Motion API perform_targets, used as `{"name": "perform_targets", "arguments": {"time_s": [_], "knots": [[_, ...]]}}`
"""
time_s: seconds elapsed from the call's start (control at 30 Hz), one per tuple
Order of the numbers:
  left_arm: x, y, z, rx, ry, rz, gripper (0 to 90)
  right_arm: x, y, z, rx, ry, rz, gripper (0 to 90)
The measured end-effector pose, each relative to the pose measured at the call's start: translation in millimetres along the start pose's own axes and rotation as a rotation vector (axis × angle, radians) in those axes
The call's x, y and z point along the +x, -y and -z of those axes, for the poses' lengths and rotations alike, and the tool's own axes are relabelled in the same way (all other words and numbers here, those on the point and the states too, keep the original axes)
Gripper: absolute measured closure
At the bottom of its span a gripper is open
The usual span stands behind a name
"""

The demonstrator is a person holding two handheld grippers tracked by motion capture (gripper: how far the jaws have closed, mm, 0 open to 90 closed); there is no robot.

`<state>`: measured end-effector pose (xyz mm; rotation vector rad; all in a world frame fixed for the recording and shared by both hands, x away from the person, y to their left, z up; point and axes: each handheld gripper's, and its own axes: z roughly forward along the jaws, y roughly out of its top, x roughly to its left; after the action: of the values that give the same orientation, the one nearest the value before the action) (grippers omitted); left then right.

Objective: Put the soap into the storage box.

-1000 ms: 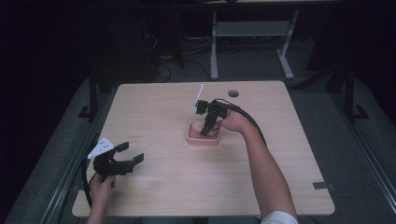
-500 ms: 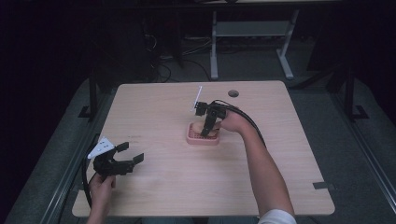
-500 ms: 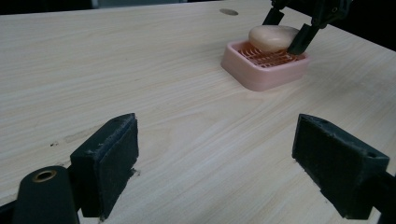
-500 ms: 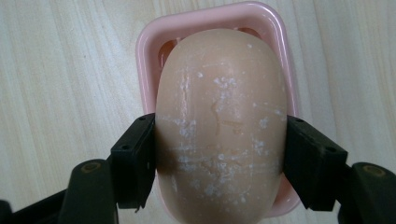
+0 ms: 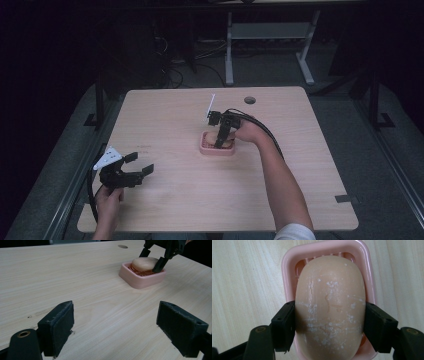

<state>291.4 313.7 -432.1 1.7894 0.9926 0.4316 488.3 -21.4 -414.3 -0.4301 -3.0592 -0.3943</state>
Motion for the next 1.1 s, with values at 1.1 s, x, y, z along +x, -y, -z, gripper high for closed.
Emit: {"name": "perform_targets", "arguments": {"time_s": [1.1], "knots": [[-0.1,-0.1,0.2,-0.003,-0.002,0.002,14.2,0.0,0.0,-3.0,-0.010,0.001,-0.007,31.6]]}}
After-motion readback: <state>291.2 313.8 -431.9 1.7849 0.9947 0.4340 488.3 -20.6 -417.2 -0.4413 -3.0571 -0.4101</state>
